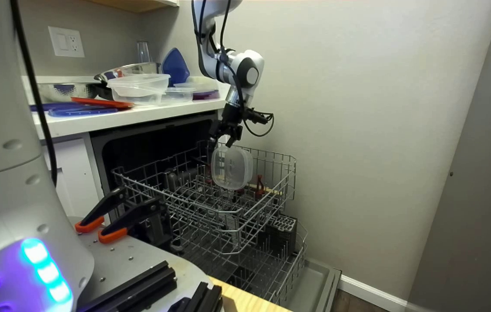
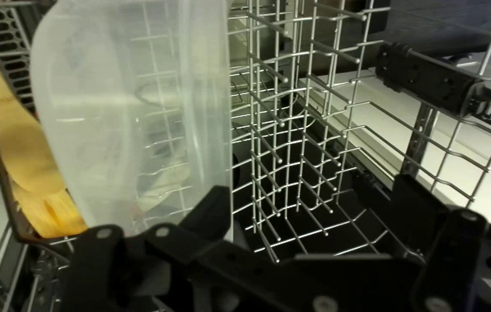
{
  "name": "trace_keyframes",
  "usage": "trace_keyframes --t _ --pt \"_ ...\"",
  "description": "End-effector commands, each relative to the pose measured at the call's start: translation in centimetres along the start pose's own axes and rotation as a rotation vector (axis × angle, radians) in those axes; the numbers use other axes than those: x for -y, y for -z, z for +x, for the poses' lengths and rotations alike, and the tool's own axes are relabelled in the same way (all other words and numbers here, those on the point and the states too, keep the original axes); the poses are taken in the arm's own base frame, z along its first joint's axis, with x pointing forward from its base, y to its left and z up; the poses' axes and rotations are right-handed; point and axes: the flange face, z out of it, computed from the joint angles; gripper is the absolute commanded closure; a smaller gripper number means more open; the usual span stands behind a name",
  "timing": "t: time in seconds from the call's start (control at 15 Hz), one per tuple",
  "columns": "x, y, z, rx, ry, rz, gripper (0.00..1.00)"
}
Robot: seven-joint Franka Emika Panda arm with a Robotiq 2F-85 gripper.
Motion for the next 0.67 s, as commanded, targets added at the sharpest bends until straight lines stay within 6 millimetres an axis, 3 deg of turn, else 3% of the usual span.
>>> trace_keyframes --t 0.0,0.2,0.6 --pt "3.0 -3.1 -0.4 -0.039 0.0 0.089 0.0" --pt "4.3 -5.3 -0.3 -0.081 -0.029 0.139 0.0" --pt "5.5 -5.8 -0.1 -0.099 -0.053 0.174 0.0"
